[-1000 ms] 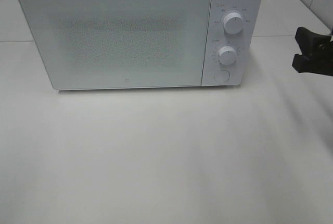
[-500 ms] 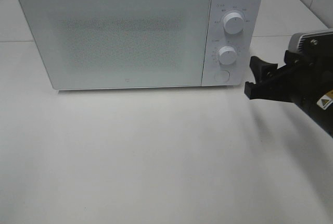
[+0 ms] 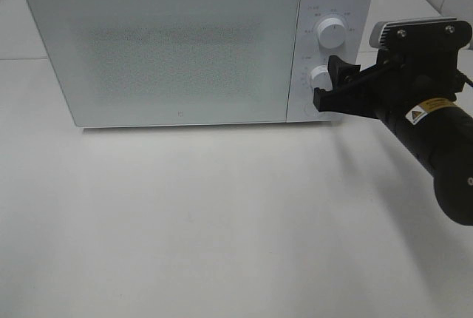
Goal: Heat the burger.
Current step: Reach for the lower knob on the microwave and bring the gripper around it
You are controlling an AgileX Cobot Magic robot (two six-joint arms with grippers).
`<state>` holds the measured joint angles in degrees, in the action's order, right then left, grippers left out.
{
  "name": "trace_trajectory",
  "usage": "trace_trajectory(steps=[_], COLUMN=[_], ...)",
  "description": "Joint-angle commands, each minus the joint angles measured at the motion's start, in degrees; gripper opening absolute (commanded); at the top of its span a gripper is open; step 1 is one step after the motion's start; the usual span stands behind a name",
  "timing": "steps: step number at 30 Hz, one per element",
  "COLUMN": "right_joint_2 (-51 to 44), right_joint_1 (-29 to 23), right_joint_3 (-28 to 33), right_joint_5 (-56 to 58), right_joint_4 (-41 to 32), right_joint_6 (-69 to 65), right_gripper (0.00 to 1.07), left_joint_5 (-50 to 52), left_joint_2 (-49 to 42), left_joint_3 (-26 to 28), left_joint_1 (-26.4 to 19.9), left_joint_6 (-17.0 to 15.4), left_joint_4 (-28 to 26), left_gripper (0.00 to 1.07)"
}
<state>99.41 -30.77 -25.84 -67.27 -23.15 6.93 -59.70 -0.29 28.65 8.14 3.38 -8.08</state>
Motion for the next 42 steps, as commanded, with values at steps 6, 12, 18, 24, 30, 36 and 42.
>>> trace_trajectory(steps=[6, 12, 18, 24, 30, 36, 42], right_joint_2=[-0.06, 1.55, 6.82, 10.26, 11.29, 15.13, 17.70], right_joint_1=[-0.06, -0.06, -0.06, -0.06, -0.06, -0.06, -0.06], right_joint_3=[-3.44, -5.39, -6.42, -6.88, -6.88, -6.88, -6.88], right_joint_5=[2.35, 2.92, 0.63, -3.44, -4.30, -8.14, -9.05], right_joint_4=[-0.74, -0.52, 0.69, 0.52, 0.52, 0.52, 0.17], right_joint_6=[4.98, 5.04, 5.04, 4.70, 4.70, 4.70, 3.61], right_gripper=[0.61, 0.61, 0.61, 0.61, 0.61, 0.61, 0.62], left_joint_5=[0.69, 0.69, 0.69, 0.69, 0.69, 0.69, 0.69], left_joint_2=[-0.34, -0.34, -0.34, -0.34, -0.34, -0.34, -0.34], left_joint_3=[-0.23, -0.23, -0.23, -0.23, -0.23, -0.23, -0.23], left_joint_1=[0.00, 0.00, 0.00, 0.00, 0.00, 0.00, 0.00], left_joint_6=[0.00, 0.00, 0.00, 0.00, 0.00, 0.00, 0.00], left_joint_4=[-0.23, -0.17, -0.17, -0.17, -0.17, -0.17, -0.17], left_gripper=[0.00, 0.00, 0.00, 0.00, 0.00, 0.00, 0.00])
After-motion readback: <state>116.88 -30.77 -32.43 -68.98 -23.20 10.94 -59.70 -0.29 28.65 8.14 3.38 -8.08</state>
